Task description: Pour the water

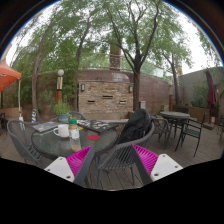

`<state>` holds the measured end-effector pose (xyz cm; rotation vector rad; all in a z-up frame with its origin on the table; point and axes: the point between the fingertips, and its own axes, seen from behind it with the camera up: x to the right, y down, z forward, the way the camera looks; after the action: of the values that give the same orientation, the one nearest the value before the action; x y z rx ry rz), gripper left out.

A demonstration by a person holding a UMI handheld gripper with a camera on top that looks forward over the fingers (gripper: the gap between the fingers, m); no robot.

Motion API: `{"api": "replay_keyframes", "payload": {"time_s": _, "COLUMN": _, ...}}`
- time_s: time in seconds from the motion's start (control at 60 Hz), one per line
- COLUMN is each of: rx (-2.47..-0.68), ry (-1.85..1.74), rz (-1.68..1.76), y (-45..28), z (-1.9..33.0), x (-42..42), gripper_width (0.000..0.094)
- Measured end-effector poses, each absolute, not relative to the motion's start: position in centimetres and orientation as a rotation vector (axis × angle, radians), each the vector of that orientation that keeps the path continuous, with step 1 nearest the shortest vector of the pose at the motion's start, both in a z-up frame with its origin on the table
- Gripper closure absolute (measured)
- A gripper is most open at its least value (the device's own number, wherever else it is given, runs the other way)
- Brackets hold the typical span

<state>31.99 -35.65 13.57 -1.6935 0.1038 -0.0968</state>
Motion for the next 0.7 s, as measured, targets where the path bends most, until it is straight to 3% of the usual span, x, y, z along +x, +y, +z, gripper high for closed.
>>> {"api": "replay_keyframes", "payload": {"time_s": 0.3, "rx": -1.700, "ry": 0.095, "rz": -0.038, "y": -34.0, "z": 13.3, "x": 32.3, "gripper_width": 0.0109}}
{"api": "replay_keyframes", "payload": {"time_s": 0.317, "rx": -1.694, "ry": 0.087, "rz": -0.027, "y": -32.9, "z": 11.2, "x": 34.0, "gripper_width": 0.0109}}
{"api": "replay_keyframes", "payload": {"time_s": 0.7, "rx": -1.664, "ry": -0.003, "rz": 0.134, "y": -19.0, "z": 6.7, "x": 22.4, "gripper_width": 0.0109}}
